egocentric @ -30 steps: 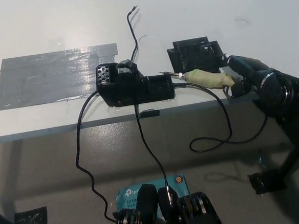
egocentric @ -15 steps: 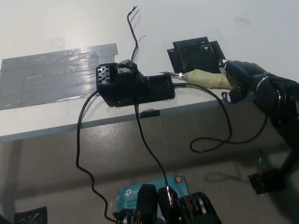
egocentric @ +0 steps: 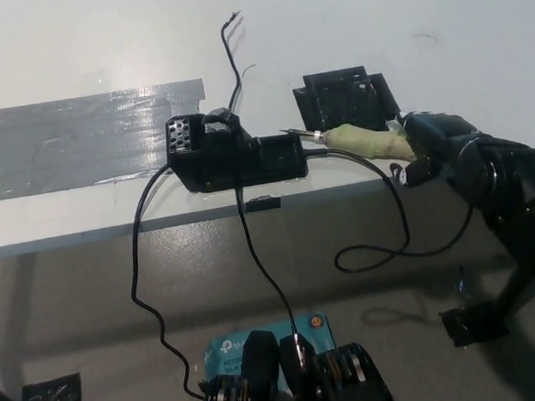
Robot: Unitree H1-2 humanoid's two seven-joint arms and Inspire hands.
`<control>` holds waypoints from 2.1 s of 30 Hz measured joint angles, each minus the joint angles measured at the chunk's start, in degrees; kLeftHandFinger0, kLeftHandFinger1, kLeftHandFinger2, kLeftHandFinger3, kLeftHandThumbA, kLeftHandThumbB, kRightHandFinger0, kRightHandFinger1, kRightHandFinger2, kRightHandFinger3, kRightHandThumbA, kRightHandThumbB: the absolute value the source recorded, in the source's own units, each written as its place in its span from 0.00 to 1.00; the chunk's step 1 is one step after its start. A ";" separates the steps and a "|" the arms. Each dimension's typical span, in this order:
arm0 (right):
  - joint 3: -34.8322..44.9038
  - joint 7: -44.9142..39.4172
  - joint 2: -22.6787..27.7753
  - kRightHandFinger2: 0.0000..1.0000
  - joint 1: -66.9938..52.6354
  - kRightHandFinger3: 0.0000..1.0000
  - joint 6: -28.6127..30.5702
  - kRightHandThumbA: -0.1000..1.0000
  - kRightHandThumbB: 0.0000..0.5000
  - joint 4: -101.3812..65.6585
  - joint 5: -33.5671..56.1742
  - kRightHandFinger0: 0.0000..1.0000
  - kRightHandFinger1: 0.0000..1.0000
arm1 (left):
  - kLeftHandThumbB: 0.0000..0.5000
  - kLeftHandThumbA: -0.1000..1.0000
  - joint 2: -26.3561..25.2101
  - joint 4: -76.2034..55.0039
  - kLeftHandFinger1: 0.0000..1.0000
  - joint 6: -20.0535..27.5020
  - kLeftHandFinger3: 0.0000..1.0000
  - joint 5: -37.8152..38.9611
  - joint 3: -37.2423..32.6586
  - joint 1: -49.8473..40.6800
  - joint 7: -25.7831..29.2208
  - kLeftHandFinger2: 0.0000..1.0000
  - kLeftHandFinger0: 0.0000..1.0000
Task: The robot uses its right hand to grab and lift the soldering gun kept on the middle of the table and puts it in its base
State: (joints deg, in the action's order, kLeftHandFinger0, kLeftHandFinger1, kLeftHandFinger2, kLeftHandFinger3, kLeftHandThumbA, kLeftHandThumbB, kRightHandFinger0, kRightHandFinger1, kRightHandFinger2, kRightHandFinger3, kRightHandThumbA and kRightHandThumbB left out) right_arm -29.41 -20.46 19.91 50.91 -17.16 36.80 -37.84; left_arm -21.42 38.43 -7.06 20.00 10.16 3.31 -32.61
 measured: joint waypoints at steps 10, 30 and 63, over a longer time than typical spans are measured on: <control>-1.66 1.50 -1.20 0.81 2.19 1.00 0.04 0.60 0.52 3.19 -2.02 0.58 0.65 | 1.00 0.89 1.27 -0.37 0.28 0.06 0.63 -0.63 -0.54 1.36 0.01 0.52 0.00; -11.91 -2.43 -0.99 1.00 3.99 1.00 -0.81 0.44 0.71 4.83 -8.98 0.63 0.84 | 1.00 0.86 1.39 -0.52 0.18 0.25 0.58 -1.74 -1.88 3.36 -0.02 0.45 0.00; -9.23 23.09 -0.10 0.45 -5.10 0.48 0.71 0.10 0.26 2.72 -21.90 0.00 0.11 | 1.00 0.80 1.29 -0.11 0.25 1.14 0.52 -4.96 -4.15 3.93 0.04 0.43 0.00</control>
State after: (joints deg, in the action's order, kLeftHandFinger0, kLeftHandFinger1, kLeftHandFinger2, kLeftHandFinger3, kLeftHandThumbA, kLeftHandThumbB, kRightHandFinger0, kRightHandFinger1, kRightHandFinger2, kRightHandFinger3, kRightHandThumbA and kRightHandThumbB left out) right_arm -38.64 2.62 19.80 45.80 -16.45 39.51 -59.74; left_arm -20.13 38.32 -5.92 15.04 6.00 7.24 -32.57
